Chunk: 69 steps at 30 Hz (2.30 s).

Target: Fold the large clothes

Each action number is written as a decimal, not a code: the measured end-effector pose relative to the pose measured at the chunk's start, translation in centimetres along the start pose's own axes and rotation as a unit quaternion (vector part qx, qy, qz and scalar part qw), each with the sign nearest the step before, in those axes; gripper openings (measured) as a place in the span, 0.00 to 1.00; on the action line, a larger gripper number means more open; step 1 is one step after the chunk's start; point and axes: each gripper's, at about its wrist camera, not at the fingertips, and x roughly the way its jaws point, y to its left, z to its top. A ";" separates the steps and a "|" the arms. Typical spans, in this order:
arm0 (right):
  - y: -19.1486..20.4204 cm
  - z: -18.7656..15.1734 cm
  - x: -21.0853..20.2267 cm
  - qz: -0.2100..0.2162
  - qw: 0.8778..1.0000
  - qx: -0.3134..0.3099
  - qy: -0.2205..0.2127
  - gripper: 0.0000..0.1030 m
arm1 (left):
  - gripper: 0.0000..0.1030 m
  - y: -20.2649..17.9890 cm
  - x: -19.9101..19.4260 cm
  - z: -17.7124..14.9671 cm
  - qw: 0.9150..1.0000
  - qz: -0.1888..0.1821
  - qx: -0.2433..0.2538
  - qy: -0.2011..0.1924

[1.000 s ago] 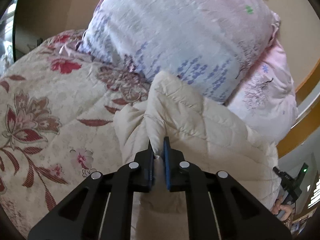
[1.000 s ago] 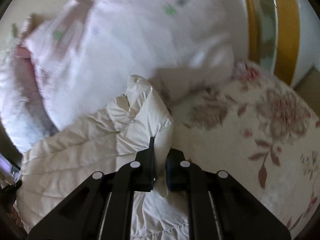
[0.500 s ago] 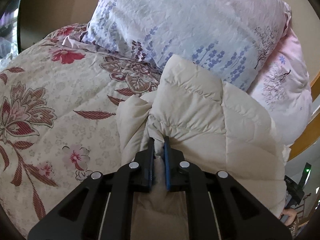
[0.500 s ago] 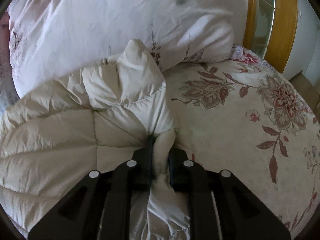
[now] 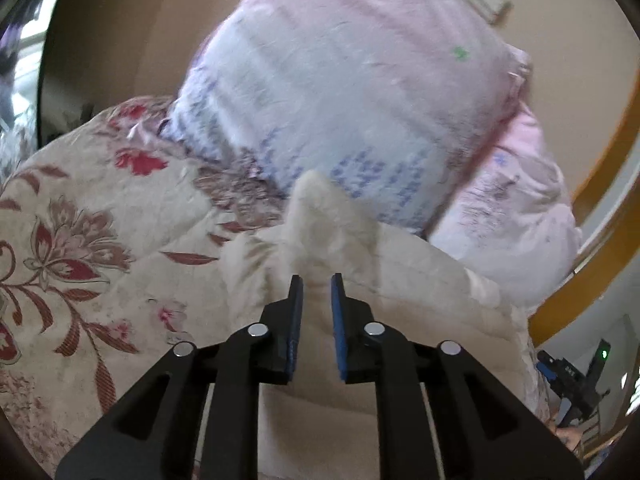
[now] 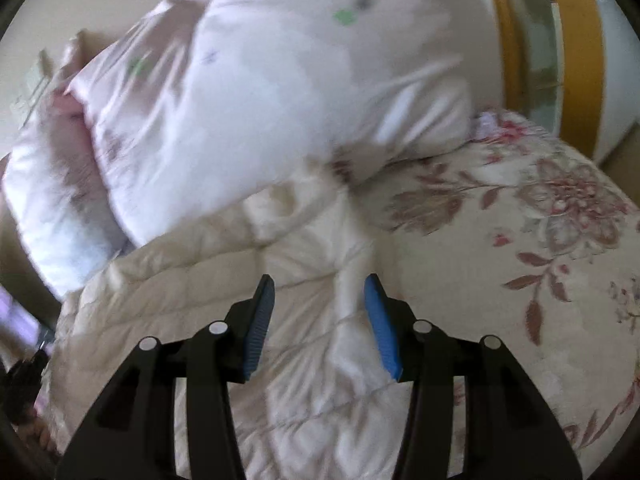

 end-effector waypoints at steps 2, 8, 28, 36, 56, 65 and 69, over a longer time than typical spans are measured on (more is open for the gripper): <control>0.6 -0.4 0.5 0.003 1.000 -0.006 0.015 0.47 | 0.14 -1.0 0.7 -0.4 1.000 -0.012 0.010 0.016; 0.3 -1.1 3.7 -0.013 0.998 0.011 0.066 0.51 | 0.14 -0.2 4.7 -1.9 0.997 -0.002 -0.009 0.079; -3.3 -1.3 0.8 0.036 0.991 0.113 0.059 0.75 | 0.29 2.3 3.0 -2.6 0.993 -0.046 -0.068 0.088; -9.1 -5.8 -5.6 0.068 0.961 0.258 0.065 0.80 | 0.43 5.1 -4.1 -5.8 0.990 -0.065 -0.102 0.072; -8.1 -9.1 -2.8 0.115 0.941 0.301 0.105 0.77 | 0.44 4.3 -8.1 -12.0 0.976 -0.042 -0.206 0.053; -7.9 -9.1 -2.5 0.119 0.941 0.301 0.096 0.74 | 0.46 3.9 -4.3 -13.2 0.965 -0.036 -0.244 0.085; -8.0 -9.0 -2.4 0.121 0.942 0.299 0.093 0.72 | 0.46 3.9 -3.3 -13.1 0.961 -0.035 -0.264 0.071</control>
